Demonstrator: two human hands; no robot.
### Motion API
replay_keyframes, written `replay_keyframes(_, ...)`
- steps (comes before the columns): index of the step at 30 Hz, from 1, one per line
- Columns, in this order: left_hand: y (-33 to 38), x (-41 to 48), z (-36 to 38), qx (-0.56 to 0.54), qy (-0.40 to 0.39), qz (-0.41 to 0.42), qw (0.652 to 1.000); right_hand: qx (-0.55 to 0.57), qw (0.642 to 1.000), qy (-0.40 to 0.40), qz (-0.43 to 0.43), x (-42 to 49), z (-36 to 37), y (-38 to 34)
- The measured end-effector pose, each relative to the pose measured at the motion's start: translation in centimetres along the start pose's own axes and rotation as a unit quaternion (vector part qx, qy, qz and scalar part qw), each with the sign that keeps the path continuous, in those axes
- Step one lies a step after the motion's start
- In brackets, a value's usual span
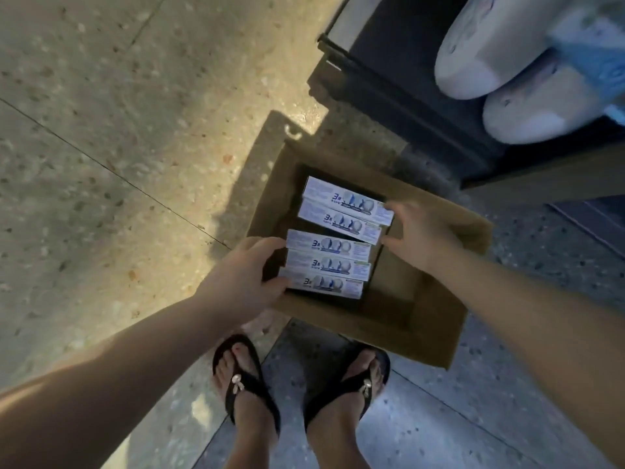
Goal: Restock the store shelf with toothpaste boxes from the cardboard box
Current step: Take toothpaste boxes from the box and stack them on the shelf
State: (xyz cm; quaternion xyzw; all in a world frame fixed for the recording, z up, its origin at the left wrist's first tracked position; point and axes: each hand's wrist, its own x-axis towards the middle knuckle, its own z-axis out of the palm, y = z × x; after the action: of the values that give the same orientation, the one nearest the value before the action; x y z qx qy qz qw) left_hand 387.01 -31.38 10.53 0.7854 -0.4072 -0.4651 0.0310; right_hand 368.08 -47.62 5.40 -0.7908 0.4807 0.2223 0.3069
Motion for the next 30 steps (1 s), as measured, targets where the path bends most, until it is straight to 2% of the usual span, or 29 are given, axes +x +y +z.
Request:
replay_keyframes(5, -1.6, 5.2, 2.2, -0.005, 0.024, 0.014, 1.000, -0.010, 1.000, 0.018, -0.010, 4.9, 3.8, 1.5)
replay_keyframes(11, -2.2, 8.9, 3.2, 0.004, 0.039, 0.036, 0.999, -0.030, 0.998, 0.039, 0.035, 7.0, 6.0, 2.5)
replay_keyframes(17, -1.2, 12.3, 4.0, 0.042, 0.036, 0.045, 0.997, 0.098, 0.987, 0.111, 0.069, 3.4, 5.1, 4.6)
replay_keyframes(24, -0.1, 16.9, 6.0, 0.152, 0.013, 0.083, 0.985, 0.146, 0.976, 0.097, 0.129, -2.3, 5.7, 10.8)
replay_keyframes(30, -0.7, 17.8, 7.2, 0.227, 0.026, 0.112, 0.967, 0.161, 0.970, 0.113, 0.140, -2.5, 7.5, 10.9)
